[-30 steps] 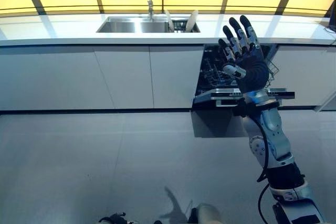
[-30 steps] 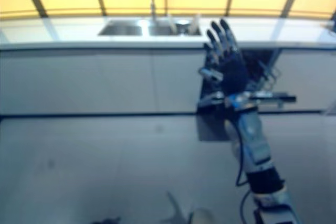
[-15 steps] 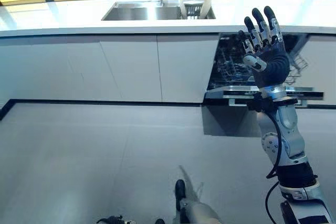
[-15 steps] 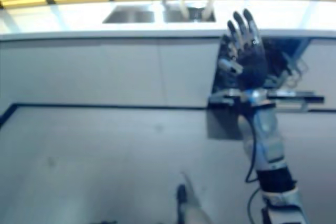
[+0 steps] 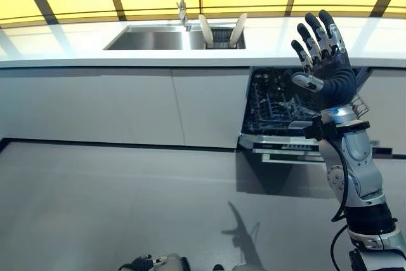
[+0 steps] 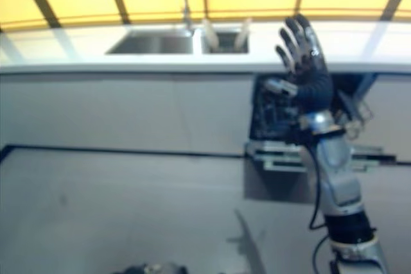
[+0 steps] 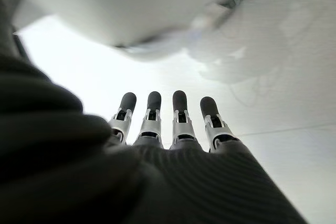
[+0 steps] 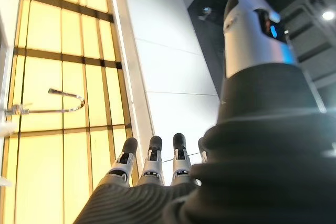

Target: Take plates into dishwasher

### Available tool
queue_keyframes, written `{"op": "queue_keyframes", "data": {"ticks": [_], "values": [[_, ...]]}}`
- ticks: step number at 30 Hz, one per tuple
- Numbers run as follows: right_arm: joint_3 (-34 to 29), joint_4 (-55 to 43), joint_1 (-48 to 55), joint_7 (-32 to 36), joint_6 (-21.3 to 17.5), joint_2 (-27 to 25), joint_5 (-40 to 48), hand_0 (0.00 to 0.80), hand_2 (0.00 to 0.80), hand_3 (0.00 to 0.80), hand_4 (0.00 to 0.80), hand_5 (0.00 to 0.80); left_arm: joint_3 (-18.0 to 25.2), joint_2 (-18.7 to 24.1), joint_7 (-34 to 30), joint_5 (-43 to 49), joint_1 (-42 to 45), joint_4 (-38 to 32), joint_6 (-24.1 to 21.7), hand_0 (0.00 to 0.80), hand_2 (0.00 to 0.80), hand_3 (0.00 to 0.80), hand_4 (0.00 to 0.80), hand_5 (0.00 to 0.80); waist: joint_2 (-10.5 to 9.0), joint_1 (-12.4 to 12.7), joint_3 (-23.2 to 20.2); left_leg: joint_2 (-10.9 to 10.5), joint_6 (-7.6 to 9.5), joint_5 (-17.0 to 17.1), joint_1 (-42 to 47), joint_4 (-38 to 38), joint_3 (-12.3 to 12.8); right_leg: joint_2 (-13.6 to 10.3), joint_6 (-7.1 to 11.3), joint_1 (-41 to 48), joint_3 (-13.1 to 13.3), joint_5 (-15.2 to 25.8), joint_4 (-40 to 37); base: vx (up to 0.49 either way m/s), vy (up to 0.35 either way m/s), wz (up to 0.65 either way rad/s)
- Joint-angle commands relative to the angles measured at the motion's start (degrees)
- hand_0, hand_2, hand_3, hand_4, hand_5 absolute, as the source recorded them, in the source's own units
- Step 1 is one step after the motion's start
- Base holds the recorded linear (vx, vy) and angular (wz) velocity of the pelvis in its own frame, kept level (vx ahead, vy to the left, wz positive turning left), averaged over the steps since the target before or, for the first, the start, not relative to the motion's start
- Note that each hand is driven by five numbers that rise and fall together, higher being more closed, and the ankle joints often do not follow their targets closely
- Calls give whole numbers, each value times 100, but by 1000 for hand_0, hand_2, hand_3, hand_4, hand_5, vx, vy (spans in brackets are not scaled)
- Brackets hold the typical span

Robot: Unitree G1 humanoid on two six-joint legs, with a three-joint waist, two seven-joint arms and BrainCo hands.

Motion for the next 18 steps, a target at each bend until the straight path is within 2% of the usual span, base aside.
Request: {"op": "queue_keyframes", "data": {"ticks": [1,2,3,5,7,9,10,11,13,14,15,16,17,18], "values": [[-221,20,-273,-367,-10,-334,-87,0,0,0,0,0,-78,139,173,32,35,48,28,0,0,0,0,0,-7,52,30,-231,180,571,738,-2150,-352,-323,657,171,816,-634,300,589,81,0],[-197,70,-268,-395,-39,-384,-17,0,0,0,0,0,-21,137,238,33,177,111,-85,0,0,0,0,0,-38,52,29,-85,103,920,737,-2843,-597,-269,691,312,859,-712,282,606,79,14],[-181,134,-269,-366,-74,-403,20,0,0,0,0,0,48,132,299,42,288,165,-173,0,0,0,0,0,-73,25,19,30,49,993,553,-2843,-654,-249,715,402,864,-819,300,582,84,11],[-161,226,-256,-223,-175,-473,136,0,0,0,0,0,164,124,420,47,460,278,-327,0,0,0,0,0,-122,-16,-17,178,2,1110,371,-2843,-529,-281,786,606,856,-1056,374,686,204,-3],[-150,398,-295,-108,-289,-596,258,0,0,0,0,0,318,127,477,-3,489,507,-519,0,0,0,0,0,-137,2,-69,132,98,1181,515,-2841,-508,-523,936,769,961,-1273,675,986,446,-29],[-279,390,-163,8,-288,-576,366,0,0,0,0,0,380,173,348,66,451,538,-473,0,0,0,0,0,-176,34,-60,-54,125,840,249,-1769,-566,-860,1084,809,825,-1218,1176,922,524,-34],[-393,311,88,58,-293,-491,341,0,0,0,0,0,324,194,306,15,410,448,-439,0,0,0,0,0,-227,24,-60,-251,308,471,189,-1340,-525,-1111,1190,743,756,-708,1720,913,582,-26],[-499,224,326,44,-327,-432,334,0,0,0,0,0,276,204,257,-31,347,391,-425,0,0,0,0,0,-281,75,-66,-454,489,239,214,-1222,-533,-1369,1194,681,656,-159,2296,827,552,-15],[-624,86,662,60,-437,-344,389,0,0,0,0,0,165,181,249,-175,203,342,-397,0,0,0,0,0,-337,100,-46,-768,718,88,378,-1273,-532,-1836,1145,340,506,601,3505,670,521,-1],[-701,-5,836,112,-476,-290,361,0,0,0,0,0,54,157,319,-243,104,332,-379,0,0,0,0,0,-346,127,-17,-993,862,-25,550,-1323,-510,-2258,1141,-147,463,906,4424,731,592,-3],[-686,0,854,126,-511,-224,334,0,0,0,0,0,9,175,375,-176,60,278,-358,0,0,0,0,0,-307,126,19,-1030,885,-103,722,-1361,-475,-2323,1207,-437,486,939,4651,676,524,3],[-628,13,792,71,-510,-168,248,0,0,0,0,0,-48,197,445,-186,19,191,-315,0,0,0,0,0,-283,158,55,-1035,934,-105,876,-1459,-375,-2215,1227,-704,524,760,4621,453,284,-12],[-593,38,741,19,-509,-151,200,0,0,0,0,0,-56,218,470,-197,-16,147,-285,0,0,0,0,0,-259,198,81,-1014,941,-78,968,-1542,-324,-2058,1219,-824,520,591,4449,386,158,-26],[-552,88,641,-90,-487,-151,175,0,0,0,0,0,-72,250,489,-179,-85,92,-281,0,0,0,0,0,-223,230,108,-985,936,-17,1100,-1689,-291,-1807,1187,-930,424,250,4072,394,73,-35]]}}
